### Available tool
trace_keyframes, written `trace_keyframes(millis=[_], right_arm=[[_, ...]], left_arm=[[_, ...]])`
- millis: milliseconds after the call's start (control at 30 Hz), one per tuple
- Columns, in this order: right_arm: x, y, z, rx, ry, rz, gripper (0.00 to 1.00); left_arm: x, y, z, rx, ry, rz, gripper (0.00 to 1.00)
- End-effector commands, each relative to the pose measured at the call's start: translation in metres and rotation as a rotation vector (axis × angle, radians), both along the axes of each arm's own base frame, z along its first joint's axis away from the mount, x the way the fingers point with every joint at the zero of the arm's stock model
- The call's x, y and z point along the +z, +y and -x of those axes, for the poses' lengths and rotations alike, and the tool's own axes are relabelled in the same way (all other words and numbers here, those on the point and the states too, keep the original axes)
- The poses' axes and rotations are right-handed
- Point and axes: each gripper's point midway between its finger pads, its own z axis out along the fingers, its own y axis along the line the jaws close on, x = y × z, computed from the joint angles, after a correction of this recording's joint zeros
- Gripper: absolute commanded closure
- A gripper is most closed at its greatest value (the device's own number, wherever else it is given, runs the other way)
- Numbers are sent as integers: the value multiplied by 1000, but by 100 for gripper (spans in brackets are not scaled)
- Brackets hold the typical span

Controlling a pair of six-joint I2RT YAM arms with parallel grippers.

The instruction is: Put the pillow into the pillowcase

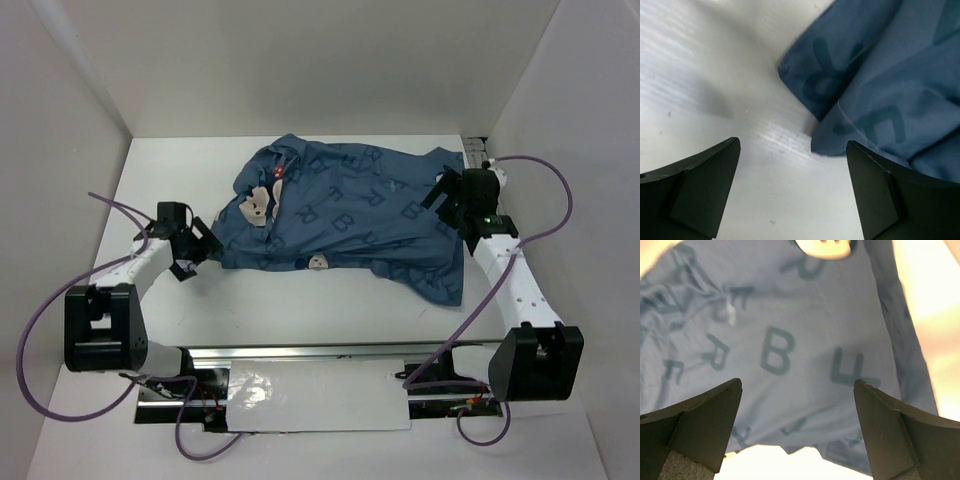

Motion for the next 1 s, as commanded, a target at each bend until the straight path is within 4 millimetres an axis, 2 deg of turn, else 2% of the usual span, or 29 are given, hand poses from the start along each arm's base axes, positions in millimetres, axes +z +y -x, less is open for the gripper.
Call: trace_keyframes(millis=[0,33,67,133,200,233,267,367,400,467,500,533,567,600,633,667,700,733,767,800,833,867,933,967], right_arm=[[-18,-4,13,-37,34,-36,0],[-23,-4,12,-30,51,-48,0],[-37,1,14,-12,87,-64,0],[-48,3,10,19,118,-55,0],[-53,6,8,40,130,-60,0],[-49,6,6,40,121,-60,0],[-53,7,6,55,132,-59,0],[-53,7,4,61,117,-51,0],[-60,7,5,61,136,-52,0],[-72,5,9,60,175,-40,0],[-72,3,10,59,176,-28,0],[-86,7,14,69,222,-29,0],[-86,7,15,69,222,-29,0],[-96,8,15,69,252,-22,0],[-101,18,13,96,260,-18,0],[-109,22,13,106,285,-9,0],[-124,28,12,130,330,0,0],[-129,41,7,165,335,6,0],[-125,49,-6,183,317,9,0],[-140,61,-10,227,351,3,3],[-142,69,-17,244,345,6,5],[-132,84,-33,270,308,22,5],[-136,92,-49,254,301,66,5],[-123,102,-64,264,262,79,5]], left_arm=[[-3,6,-33,20,-102,4,0],[-18,9,-32,29,-62,7,0],[-18,9,-41,25,-81,13,0],[-31,6,-48,16,-69,15,0],[-37,7,-54,16,-65,15,8],[-41,7,-56,16,-64,15,14],[-44,2,-58,1,-64,24,29],[-50,-4,-67,-17,-71,34,51],[-49,-8,-72,-29,-75,34,70],[-58,-6,-69,-31,-35,19,100],[-55,-5,-72,-31,-38,19,100],[-54,-3,-68,-34,-28,6,100],[-56,0,-64,-25,-9,-9,100],[-59,2,-53,-1,4,-18,100],[-55,8,-46,28,-4,-29,100],[-33,11,-45,40,-72,-50,100],[-34,27,-30,106,-63,-75,100],[-28,34,-23,145,-79,-84,100],[-9,41,-20,179,-136,-103,100],[-4,54,-13,243,-142,-140,100],[-5,57,2,275,-105,-156,100],[6,71,8,342,-126,-194,100],[7,83,22,406,-102,-221,100],[9,85,25,412,-100,-230,100]])
